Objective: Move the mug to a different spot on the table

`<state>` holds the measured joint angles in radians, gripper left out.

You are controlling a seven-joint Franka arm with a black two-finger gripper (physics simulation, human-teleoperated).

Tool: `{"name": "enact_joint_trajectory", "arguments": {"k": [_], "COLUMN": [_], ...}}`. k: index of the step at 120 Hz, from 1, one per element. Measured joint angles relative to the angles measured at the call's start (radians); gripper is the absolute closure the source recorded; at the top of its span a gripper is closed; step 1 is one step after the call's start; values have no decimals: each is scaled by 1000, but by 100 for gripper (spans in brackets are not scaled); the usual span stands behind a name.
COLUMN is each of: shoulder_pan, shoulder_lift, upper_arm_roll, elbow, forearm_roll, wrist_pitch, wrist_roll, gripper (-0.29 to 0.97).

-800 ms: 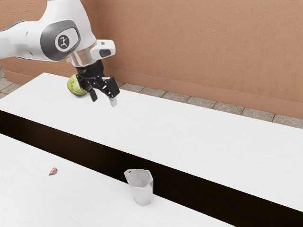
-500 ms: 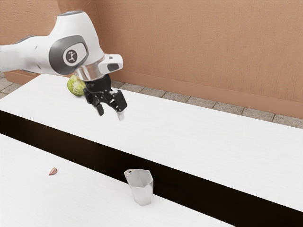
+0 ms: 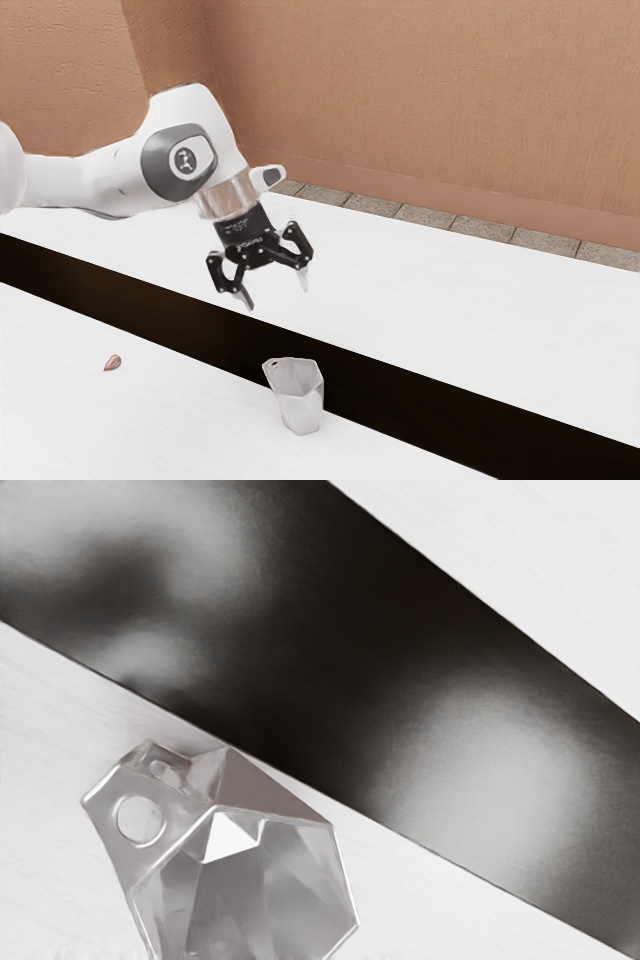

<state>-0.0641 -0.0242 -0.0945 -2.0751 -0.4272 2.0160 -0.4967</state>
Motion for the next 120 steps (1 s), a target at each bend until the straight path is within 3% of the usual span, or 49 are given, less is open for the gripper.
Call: {"name": "enact_joint_trajectory", "arguments": {"k": [23, 47, 59, 120], "shoulder_pan": [-33, 63, 64, 47], "shoulder_lift": [64, 131, 140, 240], "upper_arm_roll": [57, 65, 60, 43], "elbow": [-25, -55, -93, -122], "forearm_roll": [-91, -162, -196, -231], "wrist_pitch": [13, 25, 37, 122], "wrist_roll": [-193, -337, -389, -510], "gripper": [0, 0, 0, 0]}}
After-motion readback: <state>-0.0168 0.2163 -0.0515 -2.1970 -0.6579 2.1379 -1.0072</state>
